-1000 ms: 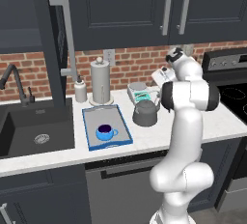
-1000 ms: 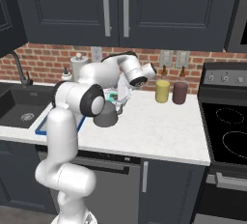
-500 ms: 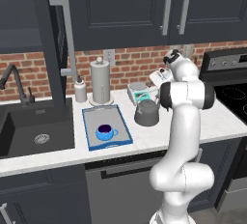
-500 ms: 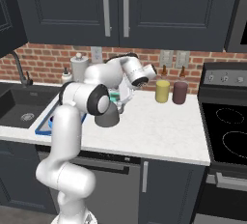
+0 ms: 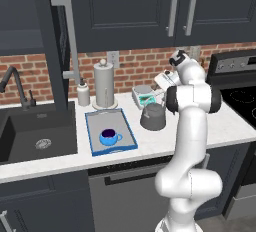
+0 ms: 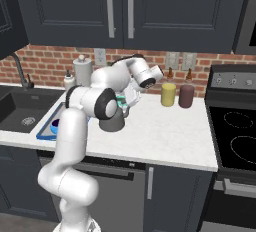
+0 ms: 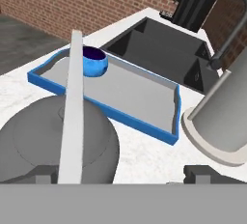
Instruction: Pick the kettle from the counter and place it on the tray. Then pick the mug from the cabinet and place it on the tray. Then close the cabinet doors.
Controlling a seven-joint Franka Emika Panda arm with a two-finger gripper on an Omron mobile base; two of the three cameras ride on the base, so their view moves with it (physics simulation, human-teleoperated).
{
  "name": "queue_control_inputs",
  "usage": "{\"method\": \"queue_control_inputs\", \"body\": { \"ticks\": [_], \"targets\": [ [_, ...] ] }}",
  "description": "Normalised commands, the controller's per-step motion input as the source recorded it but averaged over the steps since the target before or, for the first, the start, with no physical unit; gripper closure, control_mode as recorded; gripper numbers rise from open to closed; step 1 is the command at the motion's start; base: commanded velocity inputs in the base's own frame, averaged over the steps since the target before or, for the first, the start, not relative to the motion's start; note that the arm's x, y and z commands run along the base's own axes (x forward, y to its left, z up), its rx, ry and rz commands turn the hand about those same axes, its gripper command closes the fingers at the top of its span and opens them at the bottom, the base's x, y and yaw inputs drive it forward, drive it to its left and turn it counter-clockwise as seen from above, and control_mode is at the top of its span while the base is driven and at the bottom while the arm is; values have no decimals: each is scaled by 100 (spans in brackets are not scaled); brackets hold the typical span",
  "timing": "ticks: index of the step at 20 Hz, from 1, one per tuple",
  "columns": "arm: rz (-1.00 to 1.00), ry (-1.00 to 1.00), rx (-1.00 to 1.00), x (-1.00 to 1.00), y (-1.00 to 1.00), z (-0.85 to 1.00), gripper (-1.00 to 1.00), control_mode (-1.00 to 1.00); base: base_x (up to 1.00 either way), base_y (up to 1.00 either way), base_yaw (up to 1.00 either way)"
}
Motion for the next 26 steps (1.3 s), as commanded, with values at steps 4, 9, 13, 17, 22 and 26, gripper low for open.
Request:
{"method": "queue_control_inputs", "body": {
  "ticks": [4, 9, 13, 17, 22, 26],
  "targets": [
    [6, 0, 0, -34, 1, -4, -100, -100, 0, 0, 0],
    [1, 0, 0, -34, 15, -4, -100, -100, 0, 0, 0],
    [0, 0, 0, -5, 38, -6, -100, -100, 0, 0, 0],
    [0, 2, 0, 0, 33, -11, 100, -100, 0, 0, 0],
    [0, 0, 0, -3, 7, -6, 100, -100, 0, 0, 0],
    [0, 0, 0, -12, 0, -7, 100, -100, 0, 0, 0]
  ]
}}
